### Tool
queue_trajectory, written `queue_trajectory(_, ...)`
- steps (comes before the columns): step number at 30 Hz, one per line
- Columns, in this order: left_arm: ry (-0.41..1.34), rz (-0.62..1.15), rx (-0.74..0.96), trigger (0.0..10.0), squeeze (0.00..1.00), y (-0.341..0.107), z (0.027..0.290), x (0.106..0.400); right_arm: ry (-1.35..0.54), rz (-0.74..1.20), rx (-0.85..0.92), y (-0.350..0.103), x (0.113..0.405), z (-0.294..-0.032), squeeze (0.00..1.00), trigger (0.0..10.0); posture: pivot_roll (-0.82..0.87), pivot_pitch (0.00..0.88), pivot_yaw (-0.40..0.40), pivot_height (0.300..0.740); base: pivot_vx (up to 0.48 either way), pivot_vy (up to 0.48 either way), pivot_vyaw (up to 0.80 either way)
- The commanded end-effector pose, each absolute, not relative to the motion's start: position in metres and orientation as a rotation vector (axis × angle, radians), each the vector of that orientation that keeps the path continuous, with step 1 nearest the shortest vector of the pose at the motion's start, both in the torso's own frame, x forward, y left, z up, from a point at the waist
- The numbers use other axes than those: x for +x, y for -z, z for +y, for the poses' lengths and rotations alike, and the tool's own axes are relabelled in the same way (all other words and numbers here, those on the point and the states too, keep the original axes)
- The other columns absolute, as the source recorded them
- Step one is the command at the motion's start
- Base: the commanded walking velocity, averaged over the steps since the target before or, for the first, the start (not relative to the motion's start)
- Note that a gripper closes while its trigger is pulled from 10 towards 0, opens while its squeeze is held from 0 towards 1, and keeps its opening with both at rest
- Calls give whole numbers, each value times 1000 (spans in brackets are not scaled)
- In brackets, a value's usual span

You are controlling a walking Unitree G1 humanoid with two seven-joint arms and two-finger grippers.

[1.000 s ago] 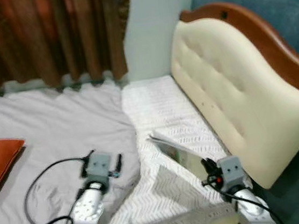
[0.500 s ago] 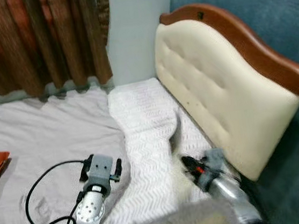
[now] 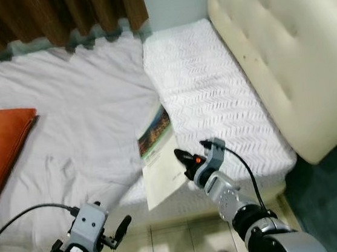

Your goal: Clean up the room

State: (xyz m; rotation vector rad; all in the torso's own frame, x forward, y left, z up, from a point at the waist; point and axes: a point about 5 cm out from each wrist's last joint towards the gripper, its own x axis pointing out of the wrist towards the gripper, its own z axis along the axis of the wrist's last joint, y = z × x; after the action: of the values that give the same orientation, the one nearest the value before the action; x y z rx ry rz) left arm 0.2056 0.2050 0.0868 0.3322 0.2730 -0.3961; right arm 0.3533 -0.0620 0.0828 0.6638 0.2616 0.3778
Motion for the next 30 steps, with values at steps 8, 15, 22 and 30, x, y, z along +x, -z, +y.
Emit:
queue_trajectory(8, 408, 311, 341, 10000, 0, -102, 203, 167, -173, 220, 641, -80, 357, -78, 0, 0, 227, 570, 33, 740, 0, 0, 0)
queue_trajectory(15, 426, 321, 321, 10000, 0, -106, 191, 150, 64, 178, 790, -90, 369, -116, 0, 0, 230, 567, 45, 740, 0, 0, 0)
queue_trajectory(22, 447, 348, 302, 10000, 0, -107, 183, 128, 165, 131, 849, -108, 381, -142, 0, 0, 246, 568, 39, 740, 0, 0, 0)
queue_trajectory(30, 454, 389, 250, 10000, 0, -107, 165, 104, 25, 149, 716, -130, 394, -140, 0, 0, 266, 585, 27, 740, 0, 0, 0)
